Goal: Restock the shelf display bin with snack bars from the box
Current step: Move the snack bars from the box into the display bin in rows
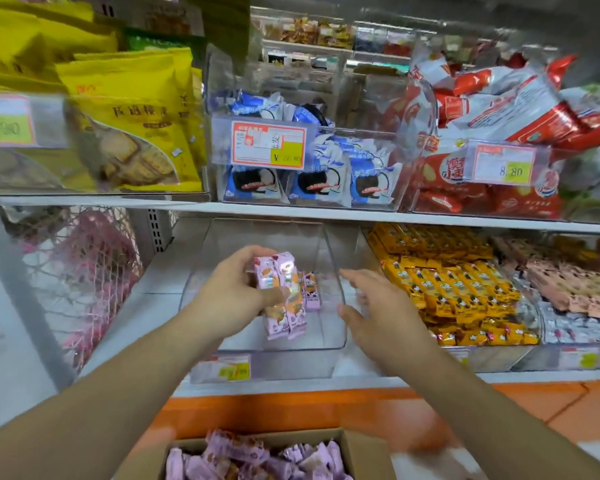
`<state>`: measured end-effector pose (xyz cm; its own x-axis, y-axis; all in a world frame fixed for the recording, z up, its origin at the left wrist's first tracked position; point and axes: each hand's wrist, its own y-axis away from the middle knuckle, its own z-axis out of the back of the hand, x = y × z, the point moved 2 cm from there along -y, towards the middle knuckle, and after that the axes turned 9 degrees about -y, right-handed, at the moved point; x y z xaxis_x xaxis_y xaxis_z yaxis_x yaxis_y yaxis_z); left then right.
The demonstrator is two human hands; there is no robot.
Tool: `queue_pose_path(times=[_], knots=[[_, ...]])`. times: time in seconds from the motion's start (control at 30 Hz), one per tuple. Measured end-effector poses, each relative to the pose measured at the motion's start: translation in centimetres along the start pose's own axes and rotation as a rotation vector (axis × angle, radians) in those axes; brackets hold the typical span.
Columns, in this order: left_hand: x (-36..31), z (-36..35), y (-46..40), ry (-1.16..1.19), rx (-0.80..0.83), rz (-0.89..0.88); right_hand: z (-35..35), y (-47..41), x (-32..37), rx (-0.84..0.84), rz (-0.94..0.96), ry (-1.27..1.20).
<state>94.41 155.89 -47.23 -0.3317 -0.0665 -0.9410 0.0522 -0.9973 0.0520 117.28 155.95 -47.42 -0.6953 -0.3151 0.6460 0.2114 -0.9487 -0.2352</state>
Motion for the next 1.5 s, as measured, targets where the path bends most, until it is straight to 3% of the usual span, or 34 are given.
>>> queue_pose_path(times=[0.3,0.53,1.07,1.37,1.5], knots=[[4.8,-7.5,-7.1,-0.319,0.284,0.055,-1.8,-1.0,-3.7,-0.032,0.055,-0.145],[5.9,-7.3,-8.4,-0.755,0.315,-0.114,-1.9,-0.9,-4.6,-0.031,0.056,-0.162],[6.5,-7.6,-9.0,-0.913,0.292,-0.242,-2.0,-0.8,-4.7,-0.044,0.086,-0.184],[6.2,-7.5,-8.3,-0.895,0.290,-0.198,-2.2,-0.9,-5.1,-0.040,0.112,-0.147],[4.2,-5.8,-5.0,-0.859,0.168,-0.216,-1.6,-0.2,-4.5,-0.033,0.095,-0.112]])
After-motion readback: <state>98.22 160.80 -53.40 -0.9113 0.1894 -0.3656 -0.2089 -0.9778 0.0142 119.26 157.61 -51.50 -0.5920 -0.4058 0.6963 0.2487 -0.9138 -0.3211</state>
